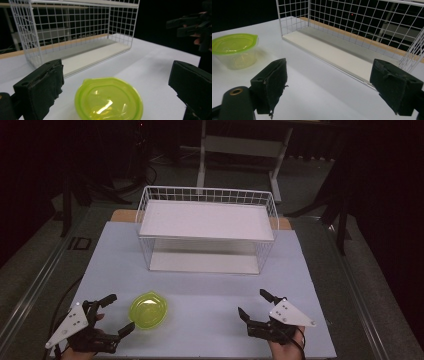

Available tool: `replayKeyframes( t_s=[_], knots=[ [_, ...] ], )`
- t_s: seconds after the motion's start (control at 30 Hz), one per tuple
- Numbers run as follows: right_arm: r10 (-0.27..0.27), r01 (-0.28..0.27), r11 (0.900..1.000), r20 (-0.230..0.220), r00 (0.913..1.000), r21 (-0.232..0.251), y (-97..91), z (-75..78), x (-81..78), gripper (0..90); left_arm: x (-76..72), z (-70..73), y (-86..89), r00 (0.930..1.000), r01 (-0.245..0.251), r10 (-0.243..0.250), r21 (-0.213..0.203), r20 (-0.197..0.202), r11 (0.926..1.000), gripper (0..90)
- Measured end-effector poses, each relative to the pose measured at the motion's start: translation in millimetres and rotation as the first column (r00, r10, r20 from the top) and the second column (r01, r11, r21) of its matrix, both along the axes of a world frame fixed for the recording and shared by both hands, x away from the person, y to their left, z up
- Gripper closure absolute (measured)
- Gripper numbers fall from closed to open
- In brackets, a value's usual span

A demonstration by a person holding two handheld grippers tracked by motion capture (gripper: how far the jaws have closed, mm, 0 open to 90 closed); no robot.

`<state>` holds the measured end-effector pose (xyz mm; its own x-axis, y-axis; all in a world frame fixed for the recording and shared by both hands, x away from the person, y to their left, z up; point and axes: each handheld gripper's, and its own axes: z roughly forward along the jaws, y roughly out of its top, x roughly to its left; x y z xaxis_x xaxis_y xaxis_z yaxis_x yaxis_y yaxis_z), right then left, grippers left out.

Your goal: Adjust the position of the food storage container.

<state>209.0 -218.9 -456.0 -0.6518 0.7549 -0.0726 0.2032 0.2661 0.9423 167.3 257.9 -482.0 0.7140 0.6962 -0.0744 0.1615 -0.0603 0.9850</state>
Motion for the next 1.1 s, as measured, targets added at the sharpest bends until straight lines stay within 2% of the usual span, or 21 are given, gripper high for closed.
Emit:
replayKeyframes(
  t_s=[0.17, 0.2, 0.33, 0.37, 0.43, 0.47, 0.53, 0.57, 0.6, 0.63, 0.67, 0.7, 0.77, 0.8, 0.83, 0.87, 0.93, 0.97, 1.03, 1.07, 1.1],
  knots=[
    [0.004, -0.004, 1.0, 0.006, 1.0, 0.001, 0.5, 1.7, -1.9, 14.4, -0.7, 1.4, -1.1, 0.9997, -0.004, 0.004, -0.004, -0.024, 1.0, 0.8],
    [0.006, -0.006, 1.0, 0.009, 0.9999, 0.0, 0.6, 2.0, -2.0, 14.4, -2.7, 2.9, -2.8, 0.999, -0.018, 0.019, 0.02, -0.04, 0.9996, 0.8],
    [0.006, -0.006, 1.0, 0.007, 1.0, 0.006, 0.6, 2.5, -2.0, 14.4, -8.8, 6.7, -5.4, 0.9995, -0.017, 0.018, 0.029, -0.027, 0.9994, 0.8],
    [0.007, -0.007, 0.9999, 0.006, 1.0, 0.009, 0.6, 2.5, -2.0, 14.4, -9.7, 7.8, -5.8, 0.9994, 0.002, -0.001, 0.027, -0.035, 0.9996, 0.8],
    [0.011, -0.011, 0.9999, 0.003, 0.9999, 0.013, 1.1, 2.3, -1.7, 14.4, -10.6, 8.4, -7.6, 0.9979, -0.002, 0.004, 0.027, -0.065, 0.9996, 0.9],
    [0.01, -0.01, 0.9999, 0.002, 0.9999, 0.013, 1.4, 2.3, -1.8, 14.4, -12.5, 8.2, -9.1, 0.9965, -0.024, 0.03, 0.077, -0.078, 0.9968, 6.1],
    [0.015, -0.015, 0.9997, 0.0, 0.9999, 0.02, 1.9, 2.3, -2.0, 14.4, -13.3, 7.3, -8.2, 0.9966, -0.021, 0.027, 0.075, -0.077, 0.9969, 18.6],
    [0.017, -0.017, 0.9997, -0.001, 0.9999, 0.02, 2.2, 2.2, -1.9, 14.4, -12.7, 7.3, -7.6, 0.9947, -0.031, 0.039, 0.085, -0.095, 0.9959, 22.8],
    [0.017, -0.017, 0.9997, -0.001, 0.9999, 0.02, 2.2, 2.2, -1.9, 14.4, -12.2, 7.6, -6.5, 0.9916, -0.045, 0.056, 0.094, -0.117, 0.9946, 22.8],
    [0.017, -0.017, 0.9997, 0.0, 0.9999, 0.02, 2.6, 2.1, -1.9, 14.4, -11.6, 7.7, -4.1, 0.9897, -0.046, 0.057, 0.088, -0.132, 0.9951, 32.9],
    [0.023, -0.023, 0.9995, -0.003, 0.9997, 0.021, 3.8, 1.6, -1.9, 14.4, -10.9, 8.0, -2.9, 0.982, -0.082, 0.097, 0.095, -0.162, 0.9921, 51.1],
    [0.023, -0.023, 0.9995, -0.003, 0.9997, 0.021, 3.8, 1.6, -1.9, 14.4, -10.7, 7.8, -2.6, 0.9759, -0.104, 0.122, 0.107, -0.181, 0.9888, 51.1],
    [0.028, -0.028, 0.9995, -0.002, 0.9996, 0.016, 5.4, 1.3, -2.2, 14.4, -13.1, 4.9, -3.8, 0.9603, -0.155, 0.182, 0.14, -0.211, 0.978, 68.7],
    [0.031, -0.031, 0.9994, 0.001, 0.9995, 0.015, 5.9, 1.4, -2.1, 14.4, -18.8, -0.5, -6.8, 0.9525, -0.183, 0.219, 0.177, -0.212, 0.9671, 74.8],
    [0.031, -0.031, 0.9994, 0.005, 0.9995, 0.015, 6.3, 1.6, -2.1, 14.5, -20.8, -3.6, -9.1, 0.9461, -0.198, 0.241, 0.204, -0.216, 0.9587, 75.3],
    [0.034, -0.035, 0.9993, 0.007, 0.9994, 0.015, 6.7, 1.8, -1.9, 14.4, -22.2, -6.5, -10.2, 0.9415, -0.199, 0.247, 0.215, -0.229, 0.9561, 79.2],
    [0.036, -0.036, 0.9992, 0.009, 0.9993, 0.015, 7.4, 2.1, -1.7, 14.4, -22.9, -8.8, -10.0, 0.9446, -0.181, 0.231, 0.218, -0.233, 0.9591, 86.8],
    [0.036, -0.036, 0.9992, 0.009, 0.9993, 0.015, 7.4, 2.1, -1.7, 14.4, -23.5, -9.9, -10.8, 0.9398, -0.171, 0.229, 0.229, -0.254, 0.9581, 86.8],
    [0.039, -0.039, 0.9991, 0.011, 0.9992, 0.018, 8.2, 2.1, -2.2, 14.4, -26.3, -10.7, -12.3, 0.9426, -0.146, 0.206, 0.231, -0.263, 0.9619, 90.0],
    [0.039, -0.039, 0.9991, 0.011, 0.9992, 0.018, 8.2, 2.1, -2.2, 14.4, -27.6, -10.8, -13.8, 0.9397, -0.114, 0.185, 0.248, -0.287, 0.9621, 90.0],
    [0.04, -0.04, 0.999, 0.015, 0.9991, 0.017, 7.9, 2.3, -2.5, 14.5, -30.9, -11.8, -18.4, 0.9372, -0.053, 0.157, 0.316, -0.312, 0.9472, 90.0]
  ],
)
